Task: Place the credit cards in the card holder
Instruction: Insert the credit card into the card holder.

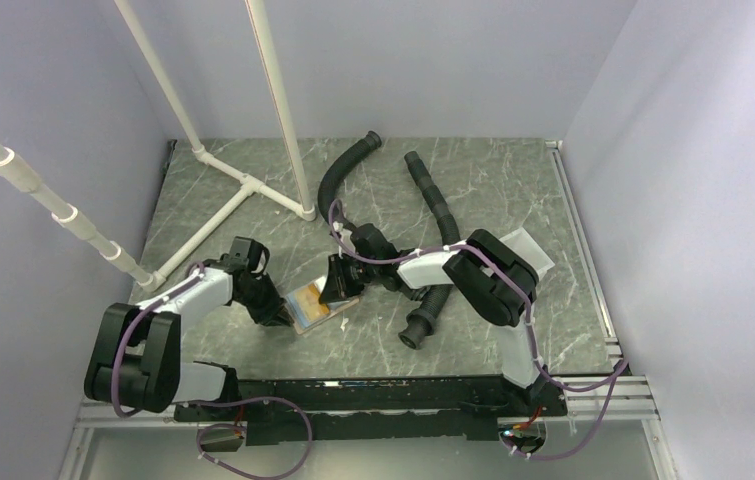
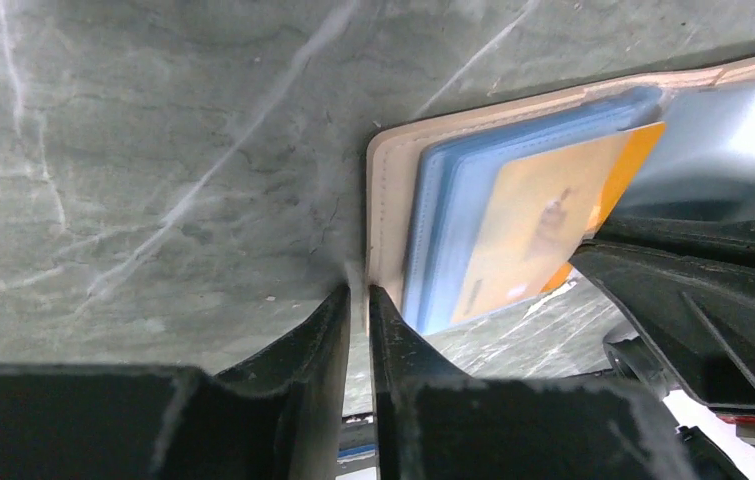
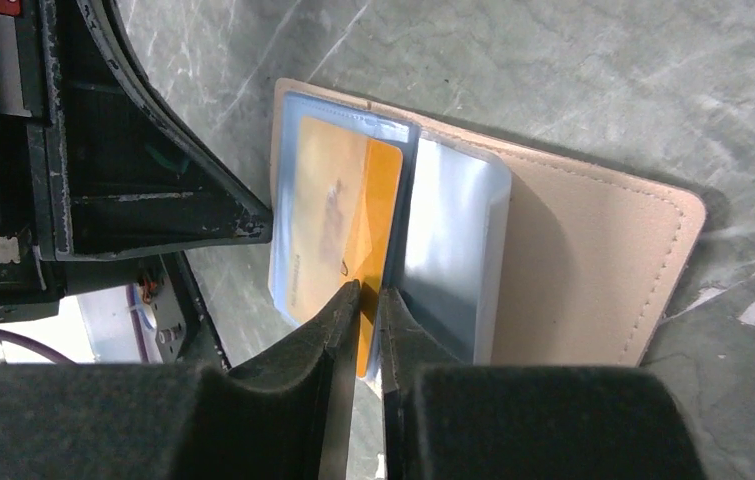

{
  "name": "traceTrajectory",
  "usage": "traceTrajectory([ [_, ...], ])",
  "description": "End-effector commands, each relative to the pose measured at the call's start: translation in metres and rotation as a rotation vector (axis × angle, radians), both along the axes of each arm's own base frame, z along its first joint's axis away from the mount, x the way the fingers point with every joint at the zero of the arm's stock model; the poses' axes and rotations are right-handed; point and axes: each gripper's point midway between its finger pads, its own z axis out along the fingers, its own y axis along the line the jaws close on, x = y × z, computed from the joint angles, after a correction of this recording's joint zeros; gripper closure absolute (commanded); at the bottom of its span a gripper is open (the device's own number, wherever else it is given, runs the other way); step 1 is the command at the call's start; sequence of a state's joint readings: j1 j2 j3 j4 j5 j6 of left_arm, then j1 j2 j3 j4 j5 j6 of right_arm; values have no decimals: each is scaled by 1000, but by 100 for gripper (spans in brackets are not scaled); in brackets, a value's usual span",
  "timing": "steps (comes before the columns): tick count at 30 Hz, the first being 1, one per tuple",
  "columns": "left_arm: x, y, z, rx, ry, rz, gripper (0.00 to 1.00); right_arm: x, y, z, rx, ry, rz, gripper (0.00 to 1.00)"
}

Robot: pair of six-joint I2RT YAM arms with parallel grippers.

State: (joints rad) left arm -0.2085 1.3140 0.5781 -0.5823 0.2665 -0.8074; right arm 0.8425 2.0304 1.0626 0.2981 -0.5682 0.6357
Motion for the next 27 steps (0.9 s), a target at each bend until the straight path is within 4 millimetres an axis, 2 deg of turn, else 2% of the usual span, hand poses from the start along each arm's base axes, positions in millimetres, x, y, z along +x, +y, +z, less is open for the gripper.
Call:
traceTrajectory([
  [1,12,-3,-6,-6,-35,3,81,-8,21,23,76,-25,50,86],
  [5,16,-3,-7,1,-37,-1,82,-16,30,30,111,-13,75,85],
  [10,14,3,-1,30,-52,-12,81,1,10,27,-7,-116,35,76],
  [13,12,2,2,23,-54,-16,81,2,9,32,-16,-134,41,75],
  [17,11,4,4,29,-58,-18,80,3,6,28,-28,-143,41,74],
  [22,17,-4,1,-7,-61,-26,83,-7,24,30,21,-119,80,75],
  [27,24,-12,4,-40,-76,-24,86,-22,48,48,101,-98,135,76],
])
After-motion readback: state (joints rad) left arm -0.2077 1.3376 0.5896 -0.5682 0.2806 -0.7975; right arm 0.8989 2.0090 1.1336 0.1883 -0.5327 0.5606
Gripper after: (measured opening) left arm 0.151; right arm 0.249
